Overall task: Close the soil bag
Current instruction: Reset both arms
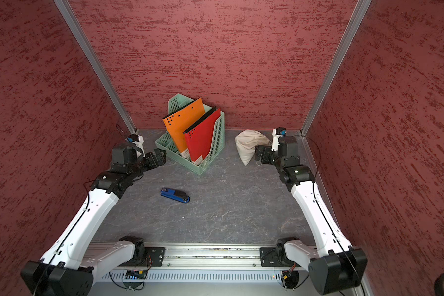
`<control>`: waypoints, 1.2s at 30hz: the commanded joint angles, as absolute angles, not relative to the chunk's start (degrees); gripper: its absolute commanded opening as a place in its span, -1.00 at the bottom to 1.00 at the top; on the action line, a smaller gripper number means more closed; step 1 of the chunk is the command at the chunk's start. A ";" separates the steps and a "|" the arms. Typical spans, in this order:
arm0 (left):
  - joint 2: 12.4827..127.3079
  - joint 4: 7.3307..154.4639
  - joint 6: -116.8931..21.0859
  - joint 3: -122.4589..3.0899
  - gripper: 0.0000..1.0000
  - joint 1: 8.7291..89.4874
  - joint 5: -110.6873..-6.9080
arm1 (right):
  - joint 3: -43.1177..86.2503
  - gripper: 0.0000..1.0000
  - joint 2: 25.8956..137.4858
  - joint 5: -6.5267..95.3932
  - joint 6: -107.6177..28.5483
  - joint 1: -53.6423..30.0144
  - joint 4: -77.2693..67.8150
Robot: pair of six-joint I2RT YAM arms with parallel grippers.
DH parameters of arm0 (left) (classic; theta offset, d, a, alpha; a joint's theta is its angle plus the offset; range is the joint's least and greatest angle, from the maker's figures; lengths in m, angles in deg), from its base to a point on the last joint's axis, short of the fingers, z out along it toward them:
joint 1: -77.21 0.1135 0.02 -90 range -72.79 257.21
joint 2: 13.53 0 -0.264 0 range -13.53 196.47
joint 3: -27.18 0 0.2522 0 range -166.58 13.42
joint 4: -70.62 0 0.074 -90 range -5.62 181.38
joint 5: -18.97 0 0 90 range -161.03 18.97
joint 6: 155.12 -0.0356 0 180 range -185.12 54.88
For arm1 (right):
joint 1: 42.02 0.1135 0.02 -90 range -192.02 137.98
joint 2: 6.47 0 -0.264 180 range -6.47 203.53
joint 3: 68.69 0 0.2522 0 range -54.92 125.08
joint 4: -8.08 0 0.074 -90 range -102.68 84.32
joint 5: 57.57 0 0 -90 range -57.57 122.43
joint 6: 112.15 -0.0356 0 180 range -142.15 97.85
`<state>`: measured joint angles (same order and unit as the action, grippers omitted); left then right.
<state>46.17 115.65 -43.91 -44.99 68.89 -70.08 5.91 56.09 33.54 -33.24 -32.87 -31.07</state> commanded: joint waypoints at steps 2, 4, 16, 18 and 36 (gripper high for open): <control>45.54 112.35 -44.22 -42.98 1.00 69.63 -70.66 | -3.14 0.96 52.67 27.19 -26.98 -33.20 -22.65; 45.58 111.92 -45.26 -42.23 1.00 69.97 -70.87 | -7.87 0.97 51.09 27.20 -27.05 -33.19 -18.57; 45.66 102.99 -47.67 -33.59 1.00 75.86 -69.03 | -19.13 0.96 60.53 22.40 -22.53 -33.44 6.65; 45.41 100.54 -49.34 -31.59 1.00 76.89 -69.01 | -19.94 0.97 63.03 22.02 -21.18 -33.49 10.20; 52.78 59.80 -62.05 -11.23 1.00 84.01 -63.50 | -23.87 0.97 73.57 21.80 -20.67 -35.06 22.29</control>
